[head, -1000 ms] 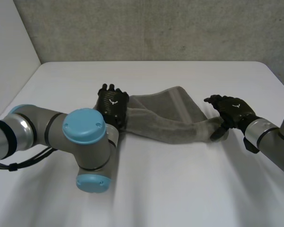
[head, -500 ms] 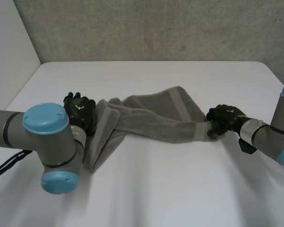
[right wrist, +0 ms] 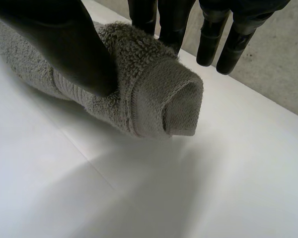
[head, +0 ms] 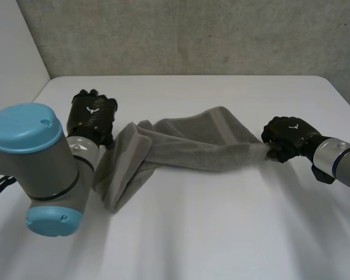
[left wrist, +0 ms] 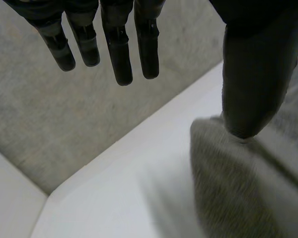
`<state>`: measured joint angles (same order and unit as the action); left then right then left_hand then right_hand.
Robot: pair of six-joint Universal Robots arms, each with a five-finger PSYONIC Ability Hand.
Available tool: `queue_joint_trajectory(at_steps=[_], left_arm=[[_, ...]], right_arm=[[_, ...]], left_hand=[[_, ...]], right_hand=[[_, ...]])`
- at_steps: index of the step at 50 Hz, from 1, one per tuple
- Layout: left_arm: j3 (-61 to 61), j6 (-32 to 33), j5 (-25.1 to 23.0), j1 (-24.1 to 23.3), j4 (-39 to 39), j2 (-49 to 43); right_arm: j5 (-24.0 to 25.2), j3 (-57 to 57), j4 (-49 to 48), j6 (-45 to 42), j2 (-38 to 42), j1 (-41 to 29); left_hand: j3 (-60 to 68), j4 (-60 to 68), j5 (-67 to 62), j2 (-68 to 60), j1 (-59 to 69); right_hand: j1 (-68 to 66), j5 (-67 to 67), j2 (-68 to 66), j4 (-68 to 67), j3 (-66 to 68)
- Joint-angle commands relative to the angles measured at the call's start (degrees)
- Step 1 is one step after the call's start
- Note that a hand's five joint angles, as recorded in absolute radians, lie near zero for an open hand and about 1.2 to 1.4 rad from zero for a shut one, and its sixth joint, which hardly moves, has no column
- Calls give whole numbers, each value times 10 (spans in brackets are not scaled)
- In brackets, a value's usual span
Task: Fold the towel.
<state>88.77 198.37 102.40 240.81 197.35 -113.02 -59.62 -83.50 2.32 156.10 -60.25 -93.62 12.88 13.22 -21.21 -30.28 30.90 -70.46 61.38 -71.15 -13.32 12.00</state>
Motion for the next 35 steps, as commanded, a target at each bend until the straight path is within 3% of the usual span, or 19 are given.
queue_joint_trajectory(at_steps=[1,15,28,31,32,33,35], left_arm=[[-36,-97,-5,-38,-35,-18],[-178,-107,-5,-51,-99,-158],[-211,-105,-48,-40,-103,-225],[-211,-104,-48,-37,-102,-229],[-211,-98,-48,-34,-101,-229],[-211,-98,-48,-34,-101,-229],[-203,-77,-48,-28,-98,-221]], right_arm=[[1,-5,0,-5,-2,-2],[1,-13,0,-11,1,-4],[1,-12,-4,-12,4,-1],[1,-10,-4,-12,7,1],[1,-10,-4,-12,7,1],[1,-10,-4,-12,8,1],[1,-9,-4,-12,8,1]], left_hand=[[-29,-32,40,31,-37],[-29,-32,207,197,-203],[-29,-32,200,191,-197],[-29,-32,101,91,-97],[-29,-32,-48,-57,51],[-29,-32,-49,-58,52],[-29,-32,-433,-442,436]], right_hand=[[-37,28,-30,33,-20],[-34,25,-27,33,-20],[-32,23,-25,33,-20],[-32,23,-25,33,-20],[-32,23,-25,33,-20],[-32,23,-25,33,-20],[-32,23,-25,33,-20]])
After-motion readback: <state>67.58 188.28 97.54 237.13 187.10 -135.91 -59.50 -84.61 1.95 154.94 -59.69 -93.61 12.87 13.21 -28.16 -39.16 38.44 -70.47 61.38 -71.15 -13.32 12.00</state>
